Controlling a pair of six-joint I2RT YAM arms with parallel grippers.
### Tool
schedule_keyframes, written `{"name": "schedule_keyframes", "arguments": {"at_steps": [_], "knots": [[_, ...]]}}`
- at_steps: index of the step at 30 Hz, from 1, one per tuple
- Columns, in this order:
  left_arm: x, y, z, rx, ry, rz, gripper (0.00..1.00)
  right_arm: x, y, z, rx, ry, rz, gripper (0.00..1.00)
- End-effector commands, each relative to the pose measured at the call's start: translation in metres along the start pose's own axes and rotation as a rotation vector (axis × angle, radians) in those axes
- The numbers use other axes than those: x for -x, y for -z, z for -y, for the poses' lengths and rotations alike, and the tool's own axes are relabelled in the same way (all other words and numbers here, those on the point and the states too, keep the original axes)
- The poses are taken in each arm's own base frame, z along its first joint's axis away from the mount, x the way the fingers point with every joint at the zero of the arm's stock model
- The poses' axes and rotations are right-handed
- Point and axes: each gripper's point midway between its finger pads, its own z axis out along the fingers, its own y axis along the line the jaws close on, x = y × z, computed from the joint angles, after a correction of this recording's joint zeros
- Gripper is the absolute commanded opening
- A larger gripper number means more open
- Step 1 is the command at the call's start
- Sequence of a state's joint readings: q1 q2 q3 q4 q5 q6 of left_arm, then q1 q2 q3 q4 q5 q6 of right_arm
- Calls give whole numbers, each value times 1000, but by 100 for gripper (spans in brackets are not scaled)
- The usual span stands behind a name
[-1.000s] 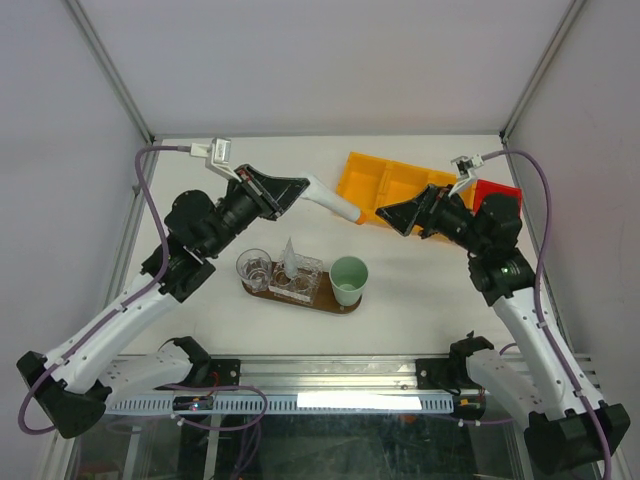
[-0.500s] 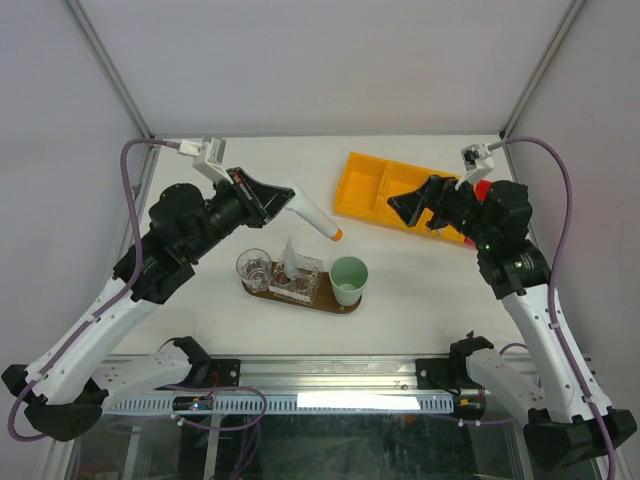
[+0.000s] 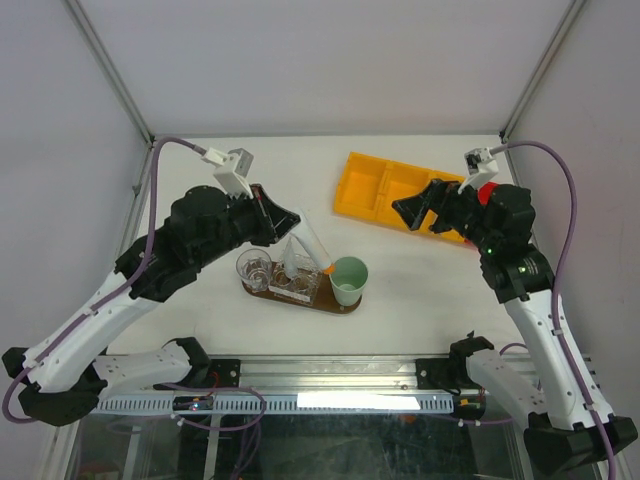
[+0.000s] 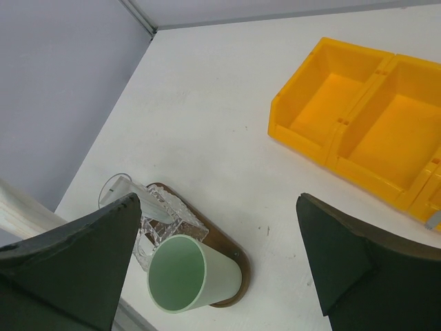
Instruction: Prepare toiletry sets of a toothbrush and toothpaste on the tray
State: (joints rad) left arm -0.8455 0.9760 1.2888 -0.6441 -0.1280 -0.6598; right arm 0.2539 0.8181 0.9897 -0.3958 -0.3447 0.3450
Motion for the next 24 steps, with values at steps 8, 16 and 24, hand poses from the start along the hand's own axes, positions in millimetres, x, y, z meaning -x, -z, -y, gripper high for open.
{"name": "schedule_keyframes", "arguments": {"at_steps": [8, 16, 24], "knots": [[14, 1, 7, 145, -124, 74, 0, 14, 6, -5, 13, 34, 58, 99], [4, -6, -4, 213, -193, 58, 0, 12, 7, -2, 6, 38, 59, 99], [-14, -21, -15, 283, -268, 22, 0, 19, 13, -3, 2, 53, 81, 99]]}}
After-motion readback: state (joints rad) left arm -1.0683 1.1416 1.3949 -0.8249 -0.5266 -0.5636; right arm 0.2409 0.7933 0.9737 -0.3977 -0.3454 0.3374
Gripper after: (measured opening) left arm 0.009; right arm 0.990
